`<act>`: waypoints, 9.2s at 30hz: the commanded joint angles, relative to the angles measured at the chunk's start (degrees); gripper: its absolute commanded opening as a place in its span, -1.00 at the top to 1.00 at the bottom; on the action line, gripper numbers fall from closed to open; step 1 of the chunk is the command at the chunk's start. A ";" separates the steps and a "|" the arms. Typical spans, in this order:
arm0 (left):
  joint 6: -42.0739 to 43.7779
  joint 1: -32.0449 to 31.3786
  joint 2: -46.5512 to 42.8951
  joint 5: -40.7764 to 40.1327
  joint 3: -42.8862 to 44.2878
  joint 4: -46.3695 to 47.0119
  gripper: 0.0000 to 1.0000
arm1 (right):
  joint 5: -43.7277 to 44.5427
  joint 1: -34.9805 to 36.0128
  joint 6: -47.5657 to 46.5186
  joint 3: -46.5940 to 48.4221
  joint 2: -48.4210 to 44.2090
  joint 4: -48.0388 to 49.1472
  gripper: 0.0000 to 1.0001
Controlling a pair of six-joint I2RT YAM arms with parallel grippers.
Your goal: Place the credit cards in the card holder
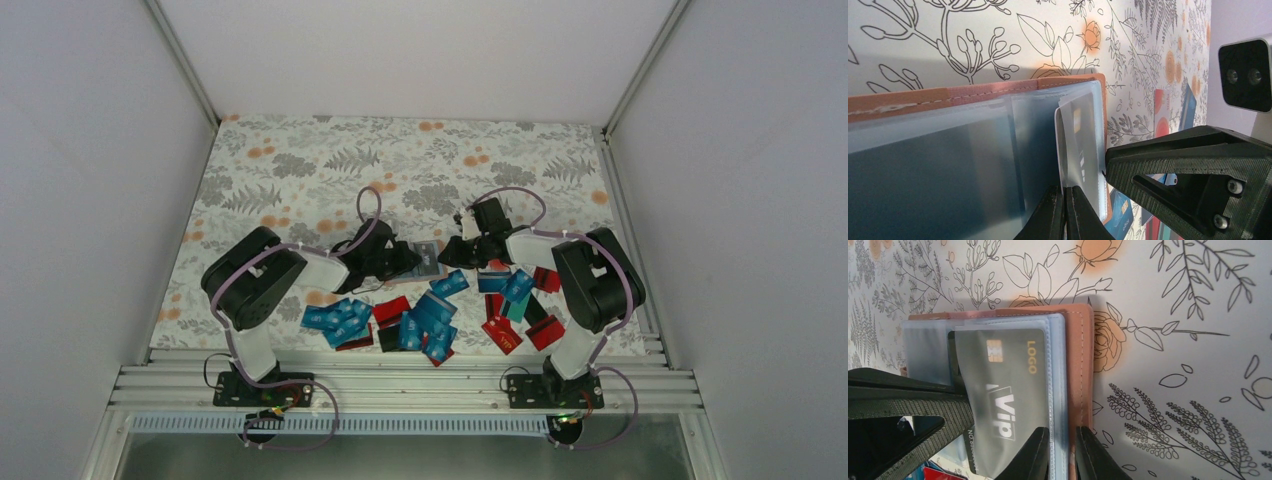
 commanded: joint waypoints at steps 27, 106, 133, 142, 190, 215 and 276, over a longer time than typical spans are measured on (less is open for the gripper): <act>10.90 -5.61 -6.62 -13.74 16.35 -36.25 -0.05 | -6.13 -0.08 -3.14 4.84 -8.08 -11.23 0.08; 8.91 -4.21 -43.72 -21.62 -2.86 -56.22 0.95 | -12.82 14.25 1.80 23.10 10.73 -11.59 -0.25; 7.39 -29.86 -11.62 -21.17 19.77 -69.33 -0.51 | 8.20 14.55 10.90 -6.42 -28.97 -33.48 -0.52; -0.76 -35.31 -4.71 -22.94 25.04 -76.13 -0.85 | 14.08 13.14 11.41 -6.17 -30.85 -34.62 -0.77; -1.23 -31.54 -3.01 -23.02 20.42 -70.94 0.03 | 12.31 8.20 8.43 -7.06 -34.81 -34.26 -0.78; 19.00 -21.58 -44.76 -7.10 6.34 -47.47 0.02 | -13.67 6.07 12.73 -1.17 -40.55 -20.77 -0.62; 21.45 -24.77 -12.70 -5.59 9.74 -43.38 0.45 | -12.47 15.01 35.40 -33.15 -54.46 -18.56 -0.11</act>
